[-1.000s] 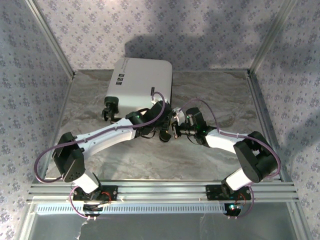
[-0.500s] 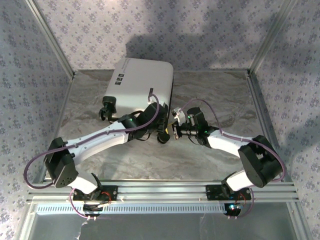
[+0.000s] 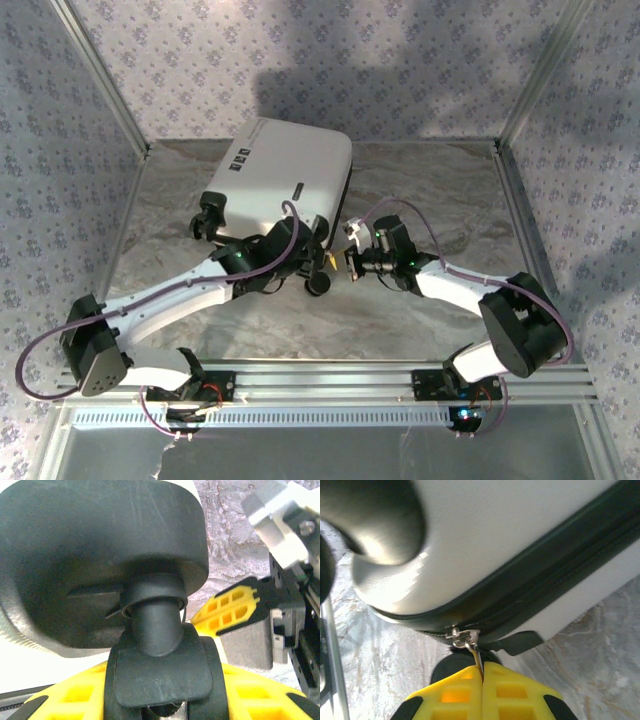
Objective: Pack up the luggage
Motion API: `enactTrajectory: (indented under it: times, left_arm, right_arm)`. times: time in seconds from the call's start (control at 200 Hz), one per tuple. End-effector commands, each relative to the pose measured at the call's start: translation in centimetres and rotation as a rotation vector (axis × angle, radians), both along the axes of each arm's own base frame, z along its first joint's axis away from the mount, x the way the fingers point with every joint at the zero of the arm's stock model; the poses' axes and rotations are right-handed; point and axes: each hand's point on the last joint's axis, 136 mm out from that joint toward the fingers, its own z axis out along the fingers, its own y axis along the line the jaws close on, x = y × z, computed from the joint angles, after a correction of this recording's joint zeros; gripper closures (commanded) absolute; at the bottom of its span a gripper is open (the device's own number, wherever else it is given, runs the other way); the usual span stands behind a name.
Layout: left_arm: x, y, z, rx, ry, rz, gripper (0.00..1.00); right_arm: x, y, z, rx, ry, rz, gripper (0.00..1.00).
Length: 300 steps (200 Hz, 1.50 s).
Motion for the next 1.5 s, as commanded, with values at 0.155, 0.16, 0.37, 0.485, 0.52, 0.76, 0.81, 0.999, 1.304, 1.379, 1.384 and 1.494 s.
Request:
enactTrajectory:
  times: [0.155,0.16,0.37,0.485,0.52,0.76,0.81,0.999,1.304,1.379,1.384,1.494]
  left_arm:
    - [-2.5,0.0,4.2,-0.091,-0.078,-0.124,1.00]
    - [-2.5,0.0,4.2,-0.092,-0.078,-0.125,1.00]
    - [-4.0,0.2,5.1,-0.146,-0.101,-0.199,1.00]
    - [-5.1,0.3,5.2,-0.179,-0.119,-0.251,1.00]
    - [-5.4,0.4,5.2,-0.189,-0.124,-0.264,1.00]
    - [-7.3,1.0,4.8,-0.259,-0.150,-0.345,1.00]
    - [-7.7,0.8,5.0,-0.282,-0.151,-0.371,1.00]
    - [-7.7,0.9,5.0,-0.279,-0.158,-0.383,1.00]
    - [-3.0,5.5,2.4,-0.322,-0.093,-0.113,0.71]
    - [-1.7,7.0,1.7,-0.324,-0.073,-0.037,0.72]
    - [-1.7,7.0,1.7,-0.324,-0.073,-0.033,0.72]
    - [-0.1,8.7,0.5,-0.316,-0.051,0.057,0.73]
  right_arm:
    - [4.4,-4.4,-0.1,-0.095,-0.034,-0.243,1.00]
    - [4.4,-4.4,-0.1,-0.095,-0.035,-0.243,1.00]
    - [7.3,-6.1,-0.3,-0.102,-0.028,-0.312,1.00]
    - [9.5,-7.7,-0.8,-0.104,-0.015,-0.371,1.00]
    - [10.0,-8.2,-1.0,-0.106,-0.011,-0.389,1.00]
    - [13.1,-11.1,-1.9,-0.097,0.017,-0.484,1.00]
    - [14.0,-11.7,-2.1,-0.098,0.026,-0.503,1.00]
    - [16.2,-13.1,-3.1,-0.076,0.055,-0.552,1.00]
    - [15.2,-14.0,-4.0,-0.078,0.069,-0.554,1.00]
    - [14.8,-14.0,-4.0,-0.076,0.068,-0.550,1.00]
    - [14.7,-14.0,-4.0,-0.076,0.068,-0.549,1.00]
    - [13.8,-13.5,-4.1,-0.064,0.076,-0.528,1.00]
